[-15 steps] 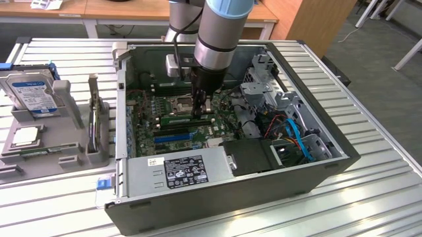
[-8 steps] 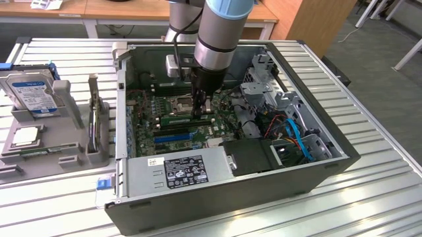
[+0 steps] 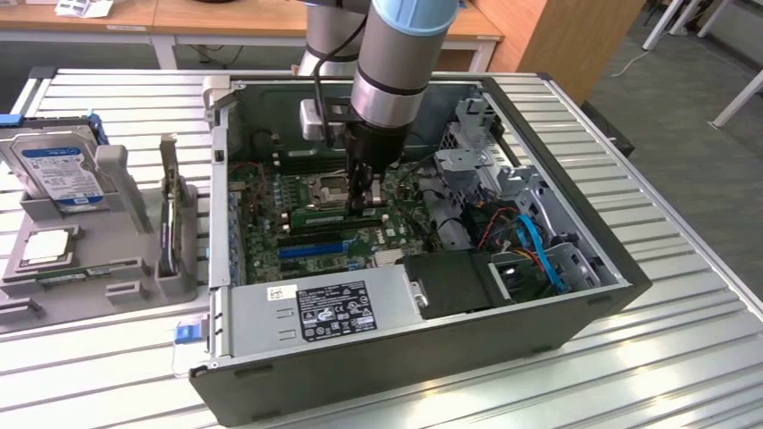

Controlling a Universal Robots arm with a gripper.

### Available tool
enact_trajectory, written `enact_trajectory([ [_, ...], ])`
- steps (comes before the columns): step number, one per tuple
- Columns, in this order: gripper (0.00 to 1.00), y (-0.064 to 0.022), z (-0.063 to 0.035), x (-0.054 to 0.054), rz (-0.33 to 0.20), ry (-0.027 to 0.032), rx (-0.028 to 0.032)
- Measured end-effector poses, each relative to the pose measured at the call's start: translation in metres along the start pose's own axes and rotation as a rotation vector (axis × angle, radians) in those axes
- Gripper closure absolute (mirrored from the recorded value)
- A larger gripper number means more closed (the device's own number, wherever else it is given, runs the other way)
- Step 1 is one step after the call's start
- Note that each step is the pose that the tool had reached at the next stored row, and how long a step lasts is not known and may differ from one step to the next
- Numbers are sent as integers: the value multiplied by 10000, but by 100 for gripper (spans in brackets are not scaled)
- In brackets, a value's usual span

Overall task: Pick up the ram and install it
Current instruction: 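Insert the ram into the slot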

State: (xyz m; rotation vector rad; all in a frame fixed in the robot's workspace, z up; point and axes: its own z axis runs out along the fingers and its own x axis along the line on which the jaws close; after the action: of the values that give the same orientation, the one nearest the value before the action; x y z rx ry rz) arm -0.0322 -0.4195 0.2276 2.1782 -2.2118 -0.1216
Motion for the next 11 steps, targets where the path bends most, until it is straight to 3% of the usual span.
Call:
enact_trajectory([
  [11,89,-1,15,0,0,-1,0],
])
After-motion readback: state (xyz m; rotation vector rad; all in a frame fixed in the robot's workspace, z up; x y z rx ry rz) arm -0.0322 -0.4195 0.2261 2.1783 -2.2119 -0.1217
